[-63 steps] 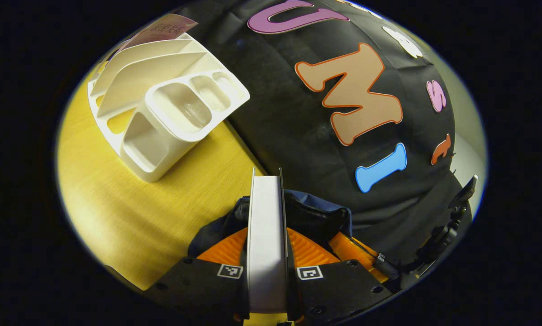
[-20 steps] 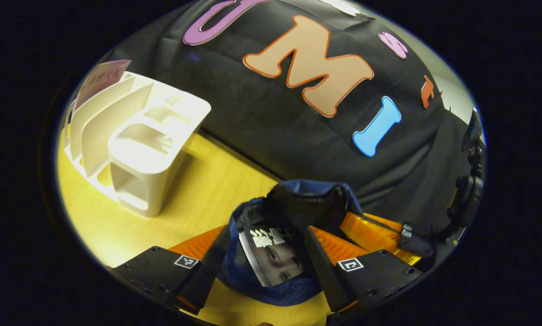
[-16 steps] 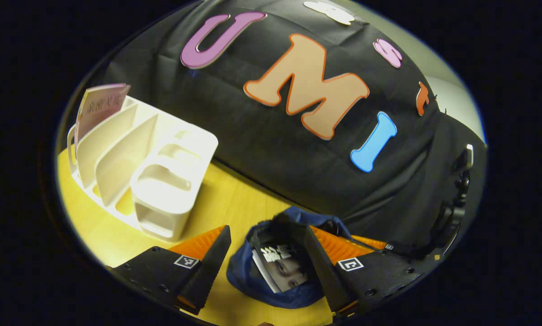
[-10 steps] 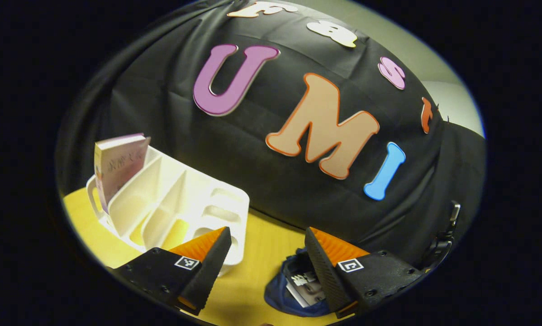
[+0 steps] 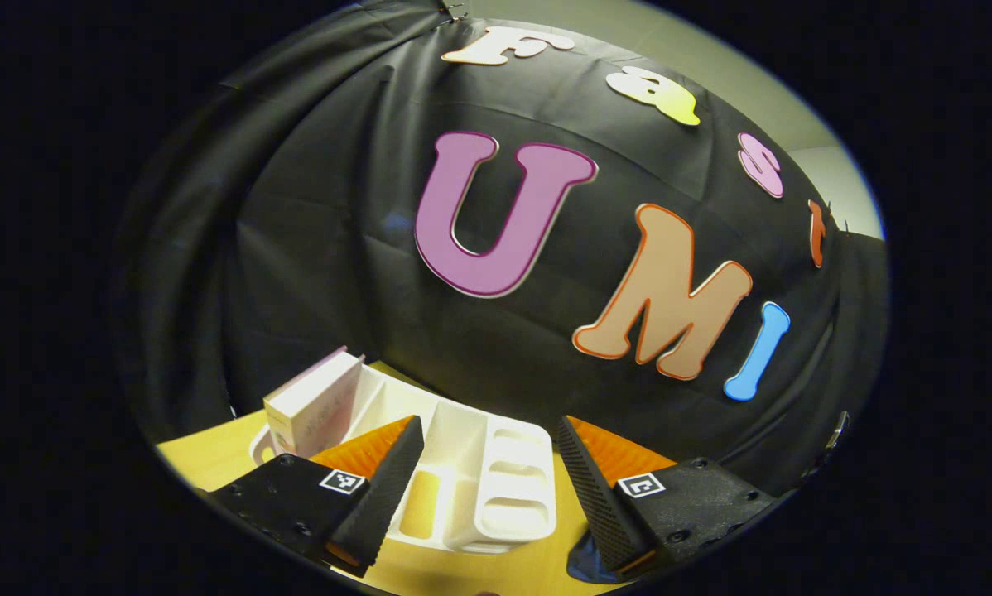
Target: Open the schoolbag, grab two books from the bookshelf and put them into the schoolbag.
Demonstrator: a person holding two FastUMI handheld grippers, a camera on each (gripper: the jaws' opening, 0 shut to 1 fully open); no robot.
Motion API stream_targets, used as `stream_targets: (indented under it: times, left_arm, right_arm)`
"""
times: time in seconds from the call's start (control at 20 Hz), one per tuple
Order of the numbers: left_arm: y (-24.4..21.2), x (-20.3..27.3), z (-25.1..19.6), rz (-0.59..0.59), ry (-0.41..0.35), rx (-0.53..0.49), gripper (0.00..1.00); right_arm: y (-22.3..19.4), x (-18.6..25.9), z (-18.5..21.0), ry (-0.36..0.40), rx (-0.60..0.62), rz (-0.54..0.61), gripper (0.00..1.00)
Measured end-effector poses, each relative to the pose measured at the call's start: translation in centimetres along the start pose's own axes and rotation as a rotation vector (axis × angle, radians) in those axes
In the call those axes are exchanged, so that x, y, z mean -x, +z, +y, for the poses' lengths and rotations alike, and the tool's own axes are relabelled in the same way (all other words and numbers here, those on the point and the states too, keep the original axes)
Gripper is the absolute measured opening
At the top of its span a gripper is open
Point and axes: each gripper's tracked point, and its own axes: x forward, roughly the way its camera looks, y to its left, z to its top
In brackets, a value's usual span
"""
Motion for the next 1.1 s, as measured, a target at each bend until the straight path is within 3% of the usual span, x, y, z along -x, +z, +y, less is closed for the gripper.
stream_targets:
  times: [0.05,0.1,0.5,0.65,0.9,1.1]
  left_arm:
    - [0.6,-0.4,0.9,0.0,0.009,-0.018,0.9]
    - [1.1,-0.7,1.9,0.005,0.02,-0.036,0.94]
    - [2.7,-3.8,10.0,0.086,0.138,-0.237,0.94]
    - [1.1,-5.0,12.3,0.202,0.146,-0.272,0.94]
    - [-1.7,-7.2,16.0,0.356,0.182,-0.235,0.94]
    - [-4.1,-8.1,17.3,0.477,0.204,-0.284,0.94]
  right_arm:
    - [0.0,0.0,0.0,-0.004,0.002,0.002,0.03]
    - [-0.1,-0.1,0.1,-0.008,0.003,0.004,0.03]
    - [-0.8,0.1,0.5,-0.035,0.035,0.022,0.03]
    - [-0.9,0.0,0.4,-0.047,0.043,0.032,0.03]
    - [-1.5,0.2,0.8,-0.062,0.069,0.058,0.02]
    - [-1.9,0.2,1.1,-0.073,0.079,0.078,0.04]
